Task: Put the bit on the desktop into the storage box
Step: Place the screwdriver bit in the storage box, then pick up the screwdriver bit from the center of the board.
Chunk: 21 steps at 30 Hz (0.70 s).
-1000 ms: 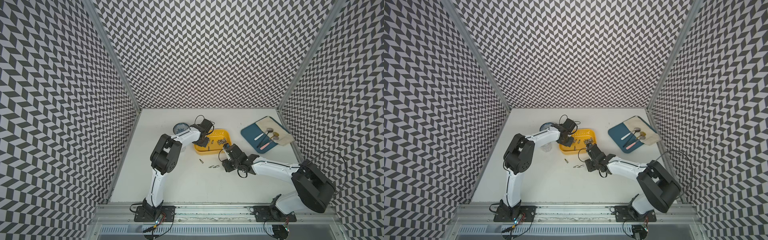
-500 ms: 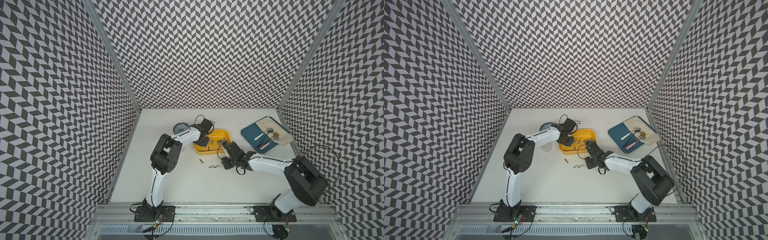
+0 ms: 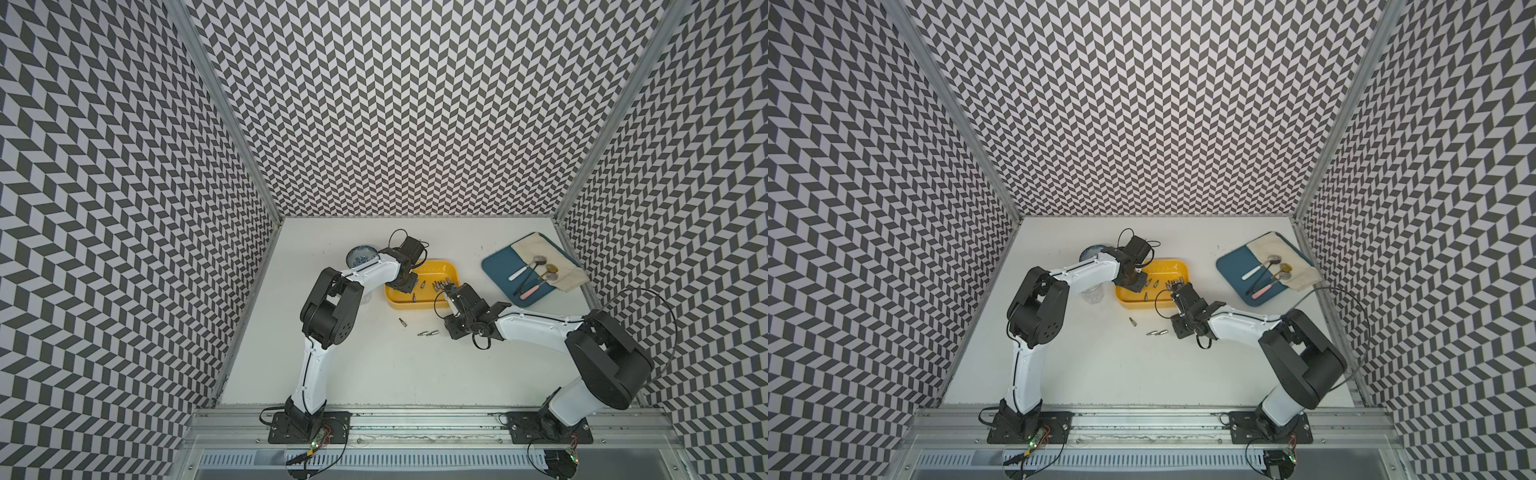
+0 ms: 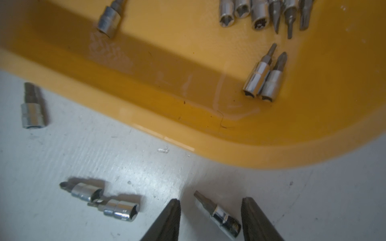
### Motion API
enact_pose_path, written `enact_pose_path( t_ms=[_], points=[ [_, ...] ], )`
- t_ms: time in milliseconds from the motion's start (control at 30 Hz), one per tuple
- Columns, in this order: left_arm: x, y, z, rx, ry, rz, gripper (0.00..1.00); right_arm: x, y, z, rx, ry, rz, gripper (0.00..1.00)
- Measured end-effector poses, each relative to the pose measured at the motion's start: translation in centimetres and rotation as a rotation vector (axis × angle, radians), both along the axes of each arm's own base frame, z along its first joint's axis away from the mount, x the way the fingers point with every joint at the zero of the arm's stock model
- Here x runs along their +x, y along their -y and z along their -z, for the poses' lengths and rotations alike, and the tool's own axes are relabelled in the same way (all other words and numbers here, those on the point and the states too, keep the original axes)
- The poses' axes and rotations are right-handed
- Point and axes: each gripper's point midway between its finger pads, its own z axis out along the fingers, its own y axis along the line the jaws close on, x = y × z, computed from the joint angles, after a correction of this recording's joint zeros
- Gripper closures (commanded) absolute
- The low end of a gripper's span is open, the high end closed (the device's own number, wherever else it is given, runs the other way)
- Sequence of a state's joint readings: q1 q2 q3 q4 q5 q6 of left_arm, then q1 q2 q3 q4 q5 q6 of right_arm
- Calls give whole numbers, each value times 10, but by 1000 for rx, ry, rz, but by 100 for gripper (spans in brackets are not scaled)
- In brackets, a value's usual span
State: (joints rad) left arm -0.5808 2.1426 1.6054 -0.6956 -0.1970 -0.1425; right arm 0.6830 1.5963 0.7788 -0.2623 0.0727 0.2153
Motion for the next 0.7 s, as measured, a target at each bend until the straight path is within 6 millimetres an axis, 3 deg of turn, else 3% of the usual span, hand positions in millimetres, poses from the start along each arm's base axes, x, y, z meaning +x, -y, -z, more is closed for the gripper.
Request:
enact_pose_path(
  t_ms=[200, 700],
  points=[
    [1, 2, -7, -9, 6, 3, 62, -4, 0, 1, -4, -12, 4, 52],
    [-5, 17, -83, -98, 125, 21, 58, -9, -2, 3, -10, -20, 22, 63]
  ],
)
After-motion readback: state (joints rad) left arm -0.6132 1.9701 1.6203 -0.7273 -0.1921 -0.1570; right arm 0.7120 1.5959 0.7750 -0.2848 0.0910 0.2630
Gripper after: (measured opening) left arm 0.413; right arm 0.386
